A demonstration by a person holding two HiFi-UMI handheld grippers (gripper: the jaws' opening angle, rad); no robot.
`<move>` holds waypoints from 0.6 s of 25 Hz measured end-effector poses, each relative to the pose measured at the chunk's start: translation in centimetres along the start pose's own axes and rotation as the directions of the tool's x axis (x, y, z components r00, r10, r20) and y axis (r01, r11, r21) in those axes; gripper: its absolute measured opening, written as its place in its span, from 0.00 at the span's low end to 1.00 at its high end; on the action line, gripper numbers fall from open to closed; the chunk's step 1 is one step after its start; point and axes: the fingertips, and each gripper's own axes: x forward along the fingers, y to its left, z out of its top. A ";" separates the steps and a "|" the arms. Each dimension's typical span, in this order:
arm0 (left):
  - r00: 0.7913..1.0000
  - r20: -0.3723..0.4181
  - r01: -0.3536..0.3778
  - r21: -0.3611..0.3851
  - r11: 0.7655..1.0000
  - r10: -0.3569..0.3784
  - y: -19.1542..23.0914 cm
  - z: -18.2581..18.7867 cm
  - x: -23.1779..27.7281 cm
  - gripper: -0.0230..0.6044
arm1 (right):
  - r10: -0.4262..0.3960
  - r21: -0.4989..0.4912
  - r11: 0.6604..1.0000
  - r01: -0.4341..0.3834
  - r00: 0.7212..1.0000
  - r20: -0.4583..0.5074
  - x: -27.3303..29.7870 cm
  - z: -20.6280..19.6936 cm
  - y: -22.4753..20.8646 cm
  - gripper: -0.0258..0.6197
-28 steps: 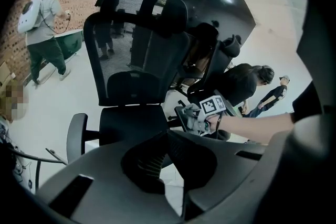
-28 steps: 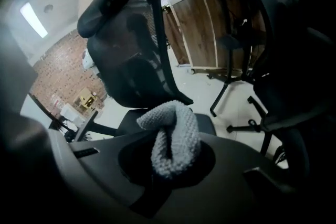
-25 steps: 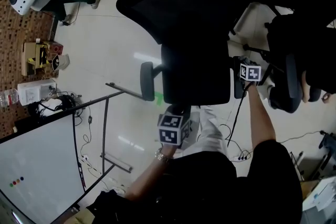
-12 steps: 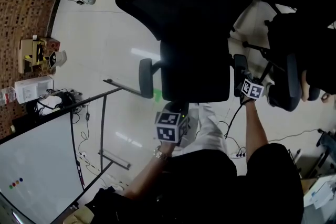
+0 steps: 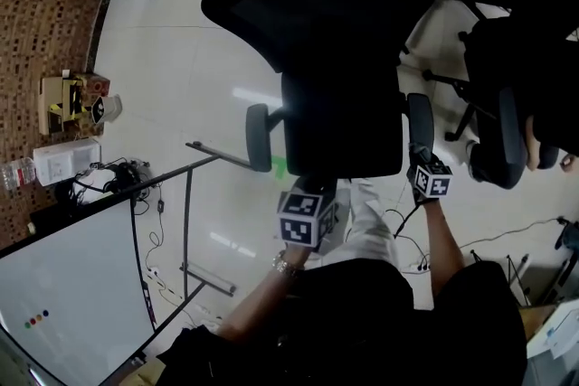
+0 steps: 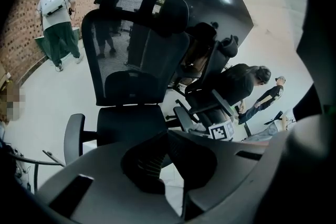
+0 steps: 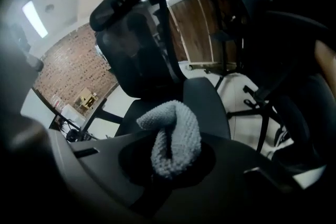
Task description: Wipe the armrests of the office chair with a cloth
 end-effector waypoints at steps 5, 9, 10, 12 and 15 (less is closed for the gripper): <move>1.000 -0.015 -0.003 0.012 1.000 0.003 0.6 -0.4 -0.6 0.03 | -0.094 0.028 0.995 0.092 0.991 0.100 3.6 10.9 -5.4 0.07; 1.000 -0.013 -0.021 0.010 1.000 0.021 1.6 -0.8 -1.5 0.03 | -0.194 0.017 0.981 0.194 0.981 -0.008 6.8 13.0 -9.0 0.07; 1.000 -0.013 -0.026 0.007 1.000 0.026 1.7 -1.0 -1.7 0.03 | -0.200 0.023 0.979 0.200 0.980 -0.013 6.9 12.9 -9.5 0.07; 0.999 -0.012 -0.035 -0.001 0.999 0.035 2.0 -1.2 -1.9 0.03 | -0.201 0.075 0.977 0.199 0.979 0.019 6.5 12.7 -10.2 0.07; 0.999 -0.001 -0.043 -0.013 0.999 0.043 2.5 -1.2 -2.3 0.03 | -0.239 0.171 0.959 0.225 0.969 0.062 4.7 10.5 -11.1 0.07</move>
